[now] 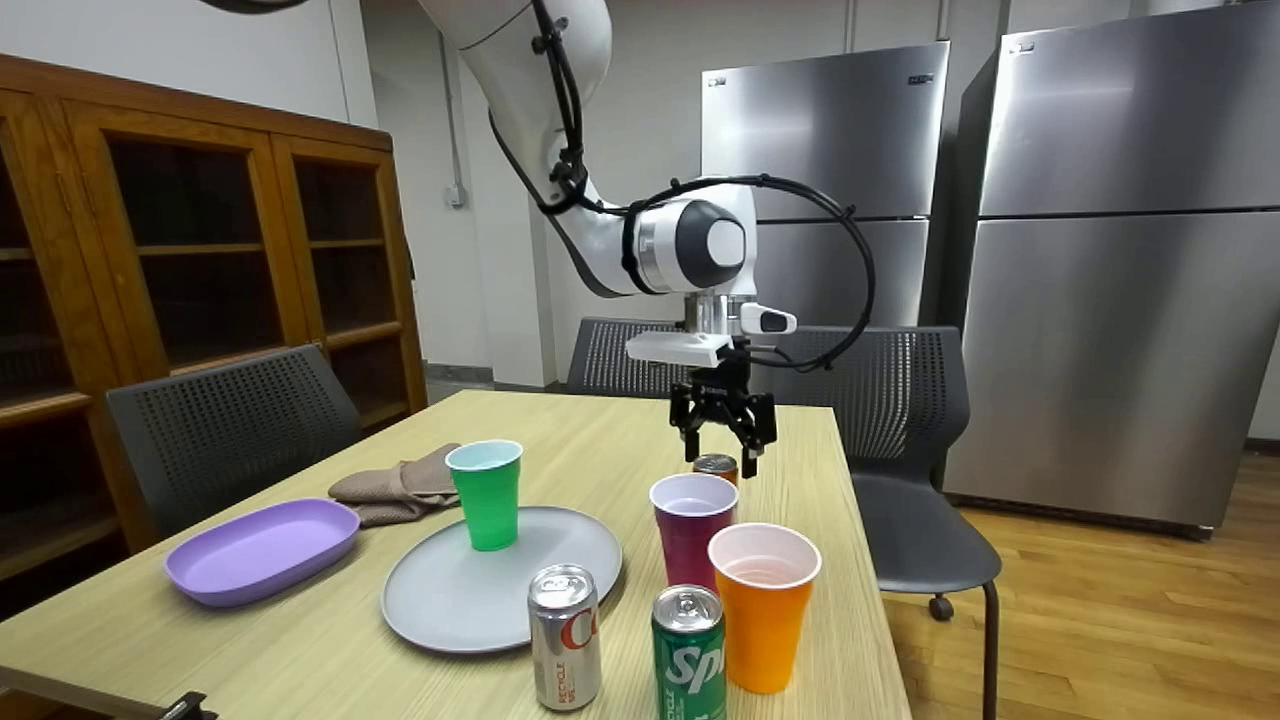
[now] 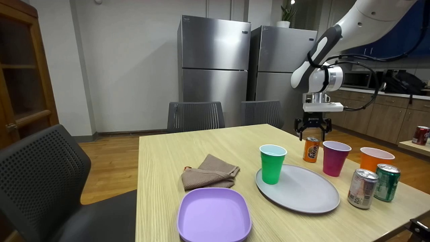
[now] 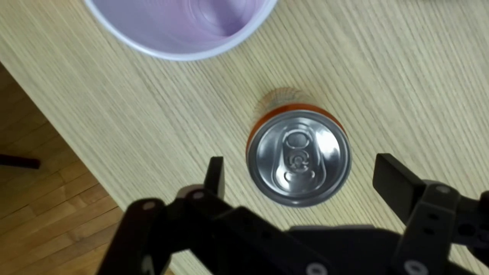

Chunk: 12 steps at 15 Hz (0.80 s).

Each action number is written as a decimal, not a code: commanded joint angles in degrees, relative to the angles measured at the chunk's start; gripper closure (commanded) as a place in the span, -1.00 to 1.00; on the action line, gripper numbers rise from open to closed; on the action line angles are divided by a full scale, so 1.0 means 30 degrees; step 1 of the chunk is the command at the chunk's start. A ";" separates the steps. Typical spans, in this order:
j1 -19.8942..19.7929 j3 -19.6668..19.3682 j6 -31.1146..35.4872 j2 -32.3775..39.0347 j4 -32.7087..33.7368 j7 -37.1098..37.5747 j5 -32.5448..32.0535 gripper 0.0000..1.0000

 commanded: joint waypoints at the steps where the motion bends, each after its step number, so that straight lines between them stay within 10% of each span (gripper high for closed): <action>1: -0.0226 0.0198 -0.1133 0.0626 0.1139 0.0198 -0.0189 -1.00; 4: -0.0213 0.0229 -0.1348 0.0857 0.1426 0.0212 -0.0167 -0.96; 5: -0.0226 0.0244 -0.1388 0.0919 0.1501 0.0190 -0.0154 -0.47; 12: -0.0197 0.0248 -0.1268 0.0562 0.1286 0.0123 -0.0151 0.23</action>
